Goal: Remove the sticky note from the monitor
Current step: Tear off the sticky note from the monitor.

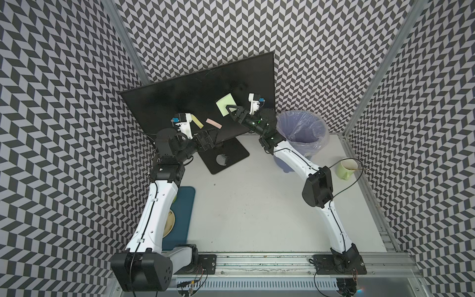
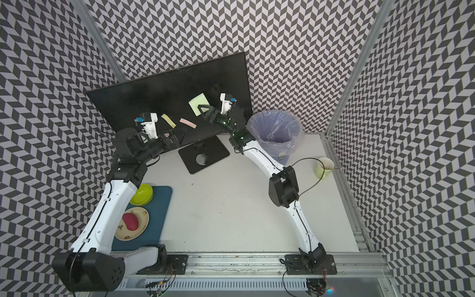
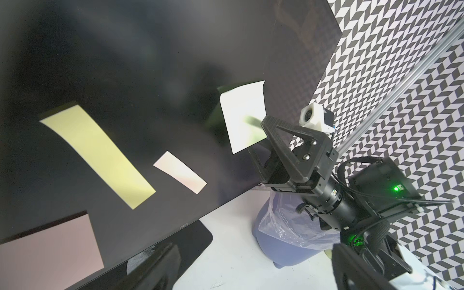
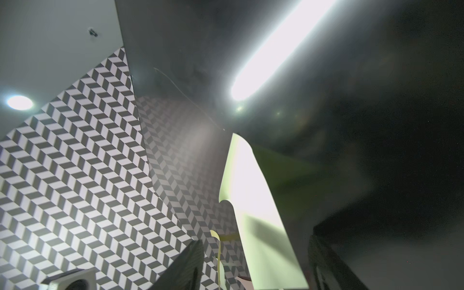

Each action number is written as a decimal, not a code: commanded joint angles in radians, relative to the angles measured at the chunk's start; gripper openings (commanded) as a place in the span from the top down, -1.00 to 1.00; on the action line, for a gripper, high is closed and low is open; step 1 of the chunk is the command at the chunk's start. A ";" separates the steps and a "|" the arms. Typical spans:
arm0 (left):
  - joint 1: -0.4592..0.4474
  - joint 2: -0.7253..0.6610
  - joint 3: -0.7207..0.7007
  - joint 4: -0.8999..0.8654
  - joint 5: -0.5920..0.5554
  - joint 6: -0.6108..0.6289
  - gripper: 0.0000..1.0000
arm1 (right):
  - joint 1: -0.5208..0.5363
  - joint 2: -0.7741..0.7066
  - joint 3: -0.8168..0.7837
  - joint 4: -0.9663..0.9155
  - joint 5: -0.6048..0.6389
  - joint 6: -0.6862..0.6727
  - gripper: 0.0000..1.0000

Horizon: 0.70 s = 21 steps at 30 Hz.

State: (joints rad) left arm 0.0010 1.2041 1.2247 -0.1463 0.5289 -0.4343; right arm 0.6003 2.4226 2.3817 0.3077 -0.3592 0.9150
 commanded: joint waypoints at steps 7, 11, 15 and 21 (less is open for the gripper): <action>0.009 -0.009 -0.007 0.004 0.009 0.022 -1.00 | 0.006 0.001 0.020 0.097 -0.035 0.013 0.56; 0.010 -0.008 -0.005 0.004 0.009 0.022 -1.00 | 0.006 -0.039 -0.006 0.106 -0.048 -0.002 1.00; 0.010 -0.008 -0.008 0.005 0.011 0.022 -1.00 | 0.004 -0.098 -0.057 0.099 -0.056 -0.032 1.00; 0.011 -0.005 -0.015 0.023 0.013 0.011 -1.00 | -0.005 -0.216 -0.137 0.012 -0.059 -0.149 1.00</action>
State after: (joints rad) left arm 0.0059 1.2041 1.2213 -0.1432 0.5297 -0.4351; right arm 0.5987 2.3119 2.2726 0.3164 -0.4038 0.8505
